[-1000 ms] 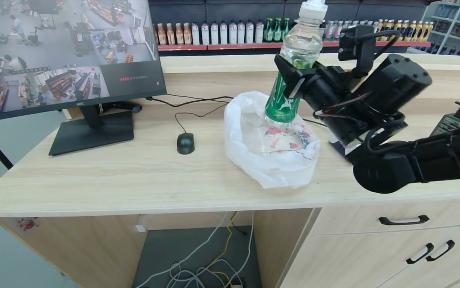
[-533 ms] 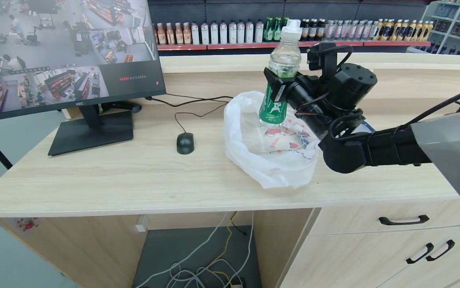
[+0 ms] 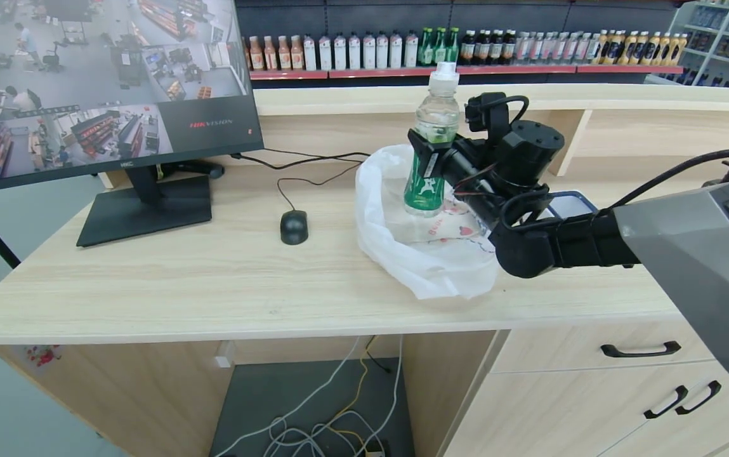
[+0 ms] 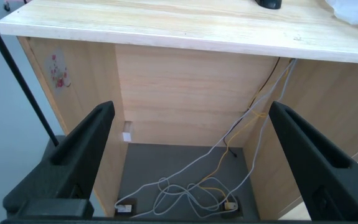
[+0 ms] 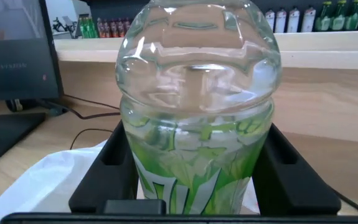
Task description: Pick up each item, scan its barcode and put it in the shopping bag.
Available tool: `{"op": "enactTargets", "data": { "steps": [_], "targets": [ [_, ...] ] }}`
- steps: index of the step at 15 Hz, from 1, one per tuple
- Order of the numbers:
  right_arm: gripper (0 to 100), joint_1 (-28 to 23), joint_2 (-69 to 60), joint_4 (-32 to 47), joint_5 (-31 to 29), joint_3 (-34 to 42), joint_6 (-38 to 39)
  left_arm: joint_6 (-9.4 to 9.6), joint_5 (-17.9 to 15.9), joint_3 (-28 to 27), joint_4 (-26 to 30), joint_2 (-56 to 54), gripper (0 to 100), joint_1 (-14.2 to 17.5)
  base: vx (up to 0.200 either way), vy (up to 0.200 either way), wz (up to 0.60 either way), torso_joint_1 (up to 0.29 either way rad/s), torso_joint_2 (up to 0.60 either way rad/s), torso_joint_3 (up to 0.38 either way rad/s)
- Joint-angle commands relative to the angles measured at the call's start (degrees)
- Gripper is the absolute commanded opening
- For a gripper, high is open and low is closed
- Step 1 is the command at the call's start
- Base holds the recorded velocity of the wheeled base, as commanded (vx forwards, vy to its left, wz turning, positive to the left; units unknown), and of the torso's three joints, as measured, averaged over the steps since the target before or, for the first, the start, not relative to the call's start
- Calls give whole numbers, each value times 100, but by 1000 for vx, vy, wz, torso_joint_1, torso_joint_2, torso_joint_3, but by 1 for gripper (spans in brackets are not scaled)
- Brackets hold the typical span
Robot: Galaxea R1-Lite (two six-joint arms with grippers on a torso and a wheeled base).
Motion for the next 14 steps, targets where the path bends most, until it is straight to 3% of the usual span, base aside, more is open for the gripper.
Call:
{"op": "enactTargets", "data": {
  "steps": [1,14],
  "targets": [
    [0,6,135,26,1,-81,-1,-4,3,0,0,-2,100,1,0,0,0,0,0,0],
    [0,15,363,-35,-8,-20,-10,-4,3,0,0,-2,100,1,0,0,0,0,0,0]
  ]
}}
